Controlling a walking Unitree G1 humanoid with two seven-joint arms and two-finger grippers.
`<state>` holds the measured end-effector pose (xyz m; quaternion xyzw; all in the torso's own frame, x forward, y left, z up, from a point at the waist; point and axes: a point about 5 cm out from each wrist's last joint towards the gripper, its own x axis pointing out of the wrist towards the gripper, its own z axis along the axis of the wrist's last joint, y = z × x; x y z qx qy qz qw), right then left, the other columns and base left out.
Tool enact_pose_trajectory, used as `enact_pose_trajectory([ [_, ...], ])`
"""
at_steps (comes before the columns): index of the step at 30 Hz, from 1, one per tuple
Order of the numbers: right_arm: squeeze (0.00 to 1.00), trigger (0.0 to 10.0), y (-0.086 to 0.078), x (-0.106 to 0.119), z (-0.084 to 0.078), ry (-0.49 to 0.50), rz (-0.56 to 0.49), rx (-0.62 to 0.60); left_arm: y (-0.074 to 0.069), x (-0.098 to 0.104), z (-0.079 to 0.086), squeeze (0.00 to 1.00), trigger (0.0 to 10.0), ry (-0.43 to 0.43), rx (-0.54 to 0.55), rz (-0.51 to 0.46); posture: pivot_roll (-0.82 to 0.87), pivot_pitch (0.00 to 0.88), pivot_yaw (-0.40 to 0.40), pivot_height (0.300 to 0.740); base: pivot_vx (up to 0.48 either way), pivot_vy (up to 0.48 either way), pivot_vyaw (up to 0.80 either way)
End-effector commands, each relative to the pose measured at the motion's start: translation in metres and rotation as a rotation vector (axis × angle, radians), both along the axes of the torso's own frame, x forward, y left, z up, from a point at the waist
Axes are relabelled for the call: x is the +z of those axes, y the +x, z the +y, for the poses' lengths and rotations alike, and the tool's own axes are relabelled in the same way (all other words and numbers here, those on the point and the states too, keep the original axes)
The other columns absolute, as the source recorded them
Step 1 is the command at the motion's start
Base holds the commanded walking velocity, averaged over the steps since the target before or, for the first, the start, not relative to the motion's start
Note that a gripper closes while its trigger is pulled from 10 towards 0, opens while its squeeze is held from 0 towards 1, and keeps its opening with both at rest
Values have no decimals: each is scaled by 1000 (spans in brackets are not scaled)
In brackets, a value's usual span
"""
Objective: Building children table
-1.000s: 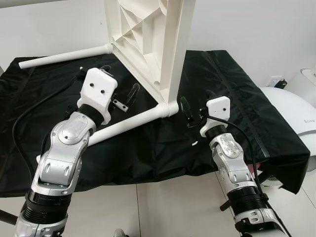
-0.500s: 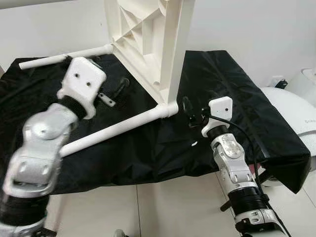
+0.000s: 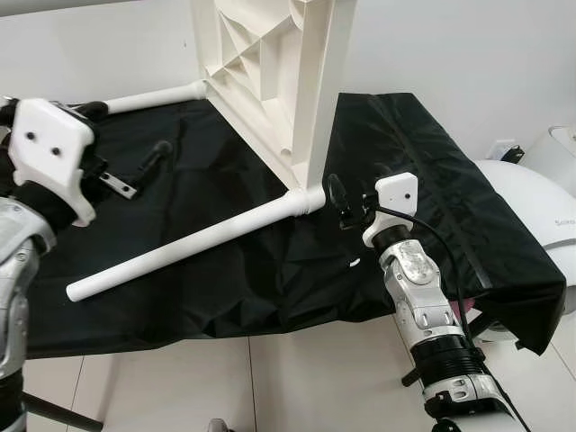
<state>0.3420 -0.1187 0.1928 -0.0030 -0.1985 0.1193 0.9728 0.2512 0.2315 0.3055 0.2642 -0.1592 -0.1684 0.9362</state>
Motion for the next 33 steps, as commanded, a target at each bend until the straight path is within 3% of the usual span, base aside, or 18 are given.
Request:
enact_pose_trajectory([
  [1, 0, 10000, 0, -2, 1, 0, 0, 7, -3, -1, 8, 0, 10000, 15, 8, 18, 81, 125, -20, 740, 0, 0, 0],
  [12, 0, 10000, 0, -3, 3, 6, 3, 13, -11, 5, 34, 0, 10000, 26, 46, 39, 90, 124, -17, 740, 0, 0, 0],
  [15, 0, 10000, 1, -2, 3, 7, 0, 12, -13, -4, 60, 0, 10000, -33, 114, 79, 89, 127, -16, 740, 0, 0, 0],
  [18, 0, 10000, 0, -2, 2, 7, 0, 10, -15, -6, 68, 0, 10000, -64, 126, 92, 90, 131, -16, 740, 0, 0, 0],
  [20, 0, 10000, 0, -3, 2, 6, 2, 10, -19, -11, 86, 0, 10000, -127, 156, 113, 89, 131, -17, 740, 0, 0, 0],
  [23, 0, 10000, 0, -3, 2, 5, 3, 11, -23, -10, 96, 0, 10000, -160, 170, 110, 89, 134, -25, 740, 0, 0, 0],
  [28, 0, 10000, 1, -3, 1, 1, 2, 13, -27, 6, 100, 0, 10000, -150, 169, 58, 93, 131, -31, 740, 0, 0, 0],
  [33, 0, 10000, 3, -1, 2, -1, 0, 17, -27, 25, 93, 0, 10000, -119, 143, -6, 94, 130, -30, 740, 0, 0, 0],
])
